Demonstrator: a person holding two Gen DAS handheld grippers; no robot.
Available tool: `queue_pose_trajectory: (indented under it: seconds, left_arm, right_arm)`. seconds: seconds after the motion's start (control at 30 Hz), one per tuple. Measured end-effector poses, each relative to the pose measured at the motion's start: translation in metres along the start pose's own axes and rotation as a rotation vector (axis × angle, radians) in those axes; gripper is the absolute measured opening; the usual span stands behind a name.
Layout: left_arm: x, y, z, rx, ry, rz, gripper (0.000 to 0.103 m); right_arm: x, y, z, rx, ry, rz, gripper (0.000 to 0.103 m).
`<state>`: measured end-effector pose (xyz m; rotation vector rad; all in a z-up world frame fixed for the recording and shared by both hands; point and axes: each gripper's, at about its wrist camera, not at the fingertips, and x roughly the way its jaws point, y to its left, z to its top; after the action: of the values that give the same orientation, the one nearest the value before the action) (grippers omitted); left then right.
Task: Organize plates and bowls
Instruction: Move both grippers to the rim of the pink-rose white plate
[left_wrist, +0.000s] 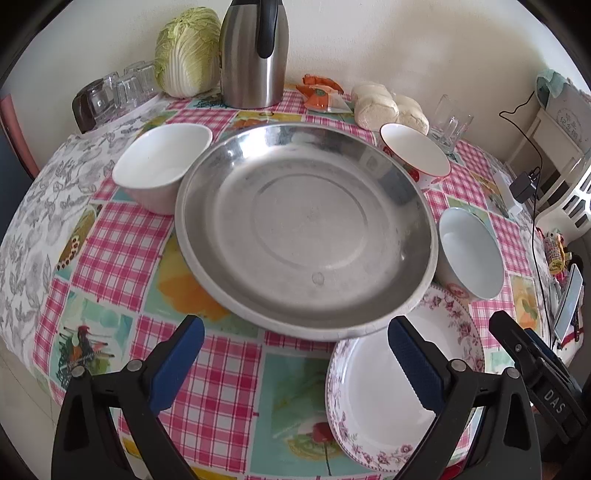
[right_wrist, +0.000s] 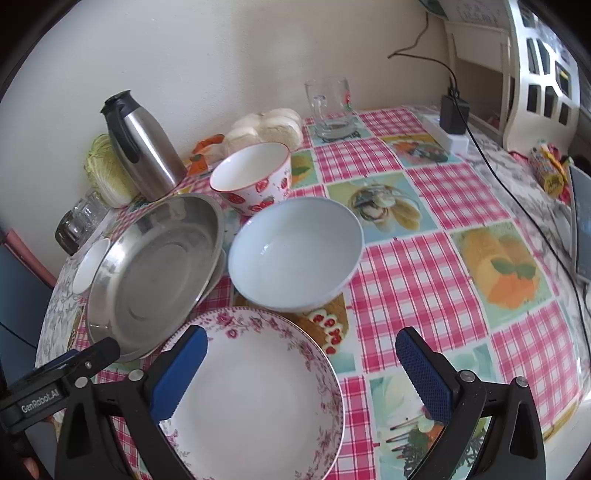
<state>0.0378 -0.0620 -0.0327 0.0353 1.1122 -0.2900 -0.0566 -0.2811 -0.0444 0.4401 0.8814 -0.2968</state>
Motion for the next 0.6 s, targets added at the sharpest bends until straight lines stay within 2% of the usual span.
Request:
queue_pose_trajectory:
  seconds: [0.17, 0.3, 0.43, 0.6]
  left_arm:
    - [0.000, -0.003, -0.010, -0.001, 0.023, -0.038, 0.100]
    - [0.005, -0.009, -0.015, 0.012, 0.049, -0.032, 0.100]
    - [0.013, -0.011, -0.017, 0.001, 0.086, -0.054, 0.100]
    - [0.014, -0.015, -0.016, 0.015, 0.080, -0.053, 0.100]
  right_arm:
    - [0.012, -0.012, -0.009, 0.044, 0.074, -0.014, 0.103]
    - [0.022, -0.023, -0.017, 0.098, 0.135, -0.030, 0.103]
    - [0.026, -0.026, -0.021, 0.113, 0.156, -0.023, 0.103]
    - [0.030, -0.024, -0.022, 0.106, 0.169, -0.007, 0.100]
